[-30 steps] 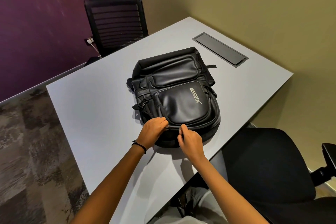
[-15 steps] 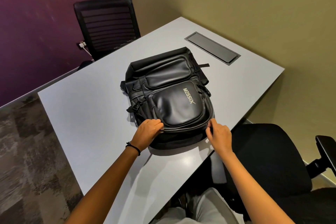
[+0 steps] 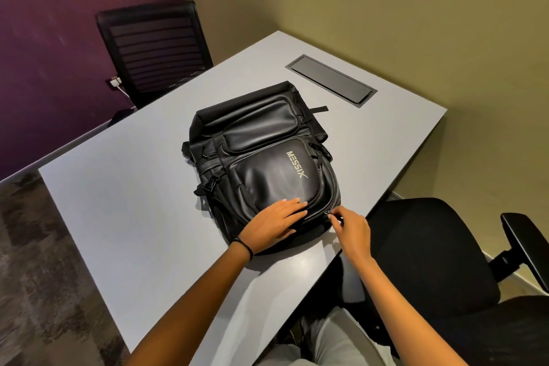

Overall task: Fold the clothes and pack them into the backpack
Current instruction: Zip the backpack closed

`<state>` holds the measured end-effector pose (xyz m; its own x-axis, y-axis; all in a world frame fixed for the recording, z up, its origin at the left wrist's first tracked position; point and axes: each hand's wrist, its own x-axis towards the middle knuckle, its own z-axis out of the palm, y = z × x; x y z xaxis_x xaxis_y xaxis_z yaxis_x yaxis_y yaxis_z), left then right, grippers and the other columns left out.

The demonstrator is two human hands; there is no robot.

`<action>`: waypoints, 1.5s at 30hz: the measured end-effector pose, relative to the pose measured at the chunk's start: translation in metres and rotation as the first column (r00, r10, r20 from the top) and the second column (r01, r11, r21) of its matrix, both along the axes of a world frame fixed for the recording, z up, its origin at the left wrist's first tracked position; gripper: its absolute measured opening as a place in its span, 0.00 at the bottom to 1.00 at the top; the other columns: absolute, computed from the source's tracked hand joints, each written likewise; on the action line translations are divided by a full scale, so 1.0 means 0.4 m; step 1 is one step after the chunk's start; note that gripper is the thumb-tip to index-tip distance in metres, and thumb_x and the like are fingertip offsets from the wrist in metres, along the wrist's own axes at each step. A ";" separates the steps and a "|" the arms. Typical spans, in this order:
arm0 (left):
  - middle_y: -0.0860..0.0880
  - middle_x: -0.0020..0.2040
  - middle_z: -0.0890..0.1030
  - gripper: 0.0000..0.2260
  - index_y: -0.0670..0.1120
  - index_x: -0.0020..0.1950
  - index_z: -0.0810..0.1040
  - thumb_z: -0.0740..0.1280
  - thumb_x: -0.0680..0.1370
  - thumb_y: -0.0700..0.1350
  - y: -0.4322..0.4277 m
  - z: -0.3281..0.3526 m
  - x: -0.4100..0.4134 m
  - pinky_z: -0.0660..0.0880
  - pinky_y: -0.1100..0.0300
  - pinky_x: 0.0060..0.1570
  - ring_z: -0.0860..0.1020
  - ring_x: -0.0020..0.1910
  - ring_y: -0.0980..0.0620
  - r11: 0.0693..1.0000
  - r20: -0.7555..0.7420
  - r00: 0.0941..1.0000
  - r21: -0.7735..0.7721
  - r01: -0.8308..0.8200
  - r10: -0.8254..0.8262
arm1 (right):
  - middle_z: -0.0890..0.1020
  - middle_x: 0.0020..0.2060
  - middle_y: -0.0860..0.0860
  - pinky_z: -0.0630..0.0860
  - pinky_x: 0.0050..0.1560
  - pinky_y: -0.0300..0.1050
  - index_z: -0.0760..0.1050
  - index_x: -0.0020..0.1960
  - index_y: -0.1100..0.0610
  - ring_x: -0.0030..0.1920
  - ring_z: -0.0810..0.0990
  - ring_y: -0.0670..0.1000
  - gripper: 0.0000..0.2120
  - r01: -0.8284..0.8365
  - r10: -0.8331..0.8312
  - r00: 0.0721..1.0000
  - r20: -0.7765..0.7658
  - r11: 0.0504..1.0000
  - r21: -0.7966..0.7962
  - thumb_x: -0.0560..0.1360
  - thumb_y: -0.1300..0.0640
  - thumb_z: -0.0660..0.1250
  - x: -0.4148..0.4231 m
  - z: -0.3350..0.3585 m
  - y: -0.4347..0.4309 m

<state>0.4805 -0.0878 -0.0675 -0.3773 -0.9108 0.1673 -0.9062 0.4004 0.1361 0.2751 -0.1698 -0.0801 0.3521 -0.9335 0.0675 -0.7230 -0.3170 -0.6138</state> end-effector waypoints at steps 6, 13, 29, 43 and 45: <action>0.44 0.72 0.68 0.29 0.39 0.69 0.70 0.61 0.76 0.59 -0.102 -0.014 -0.089 0.55 0.50 0.72 0.63 0.73 0.46 0.988 0.205 0.977 0.126 -0.089 0.062 | 0.82 0.35 0.49 0.73 0.42 0.46 0.78 0.44 0.56 0.34 0.78 0.51 0.04 -0.016 0.010 0.997 -0.080 0.997 -0.073 0.75 0.56 0.68 0.001 -0.002 -0.013; 0.51 0.52 0.84 0.15 0.47 0.48 0.85 0.78 0.64 0.50 -0.143 -0.039 -0.110 0.75 0.55 0.58 0.79 0.59 0.51 0.995 0.289 0.957 0.083 -0.057 0.031 | 0.81 0.33 0.49 0.68 0.44 0.46 0.78 0.44 0.56 0.34 0.78 0.51 0.05 0.101 -0.111 0.985 -0.134 0.992 -0.079 0.75 0.55 0.67 -0.007 -0.006 -0.037; 0.54 0.53 0.83 0.10 0.48 0.52 0.84 0.68 0.74 0.49 -0.132 0.012 -0.054 0.73 0.60 0.60 0.79 0.57 0.55 0.990 0.107 0.992 -0.124 0.073 -0.060 | 0.82 0.37 0.48 0.60 0.46 0.46 0.79 0.44 0.52 0.42 0.79 0.52 0.09 -0.084 0.066 0.972 -0.225 0.994 -0.072 0.78 0.51 0.62 0.073 0.040 -0.308; 0.57 0.53 0.83 0.18 0.52 0.49 0.84 0.54 0.76 0.48 -0.110 -0.012 -0.067 0.72 0.63 0.61 0.79 0.56 0.60 0.997 0.067 0.998 0.074 0.010 -0.015 | 0.81 0.35 0.53 0.62 0.45 0.47 0.75 0.41 0.57 0.40 0.78 0.57 0.07 -0.154 0.150 0.976 -0.158 0.988 -0.013 0.77 0.59 0.62 0.153 0.000 -0.385; 0.56 0.54 0.82 0.18 0.51 0.50 0.84 0.54 0.76 0.47 -0.107 -0.026 -0.069 0.72 0.63 0.61 0.79 0.56 0.59 0.997 0.066 0.998 0.076 0.013 -0.018 | 0.81 0.38 0.53 0.66 0.46 0.48 0.77 0.43 0.57 0.40 0.78 0.56 0.04 -0.170 0.173 0.981 -0.092 0.985 0.035 0.75 0.60 0.64 0.142 -0.006 -0.383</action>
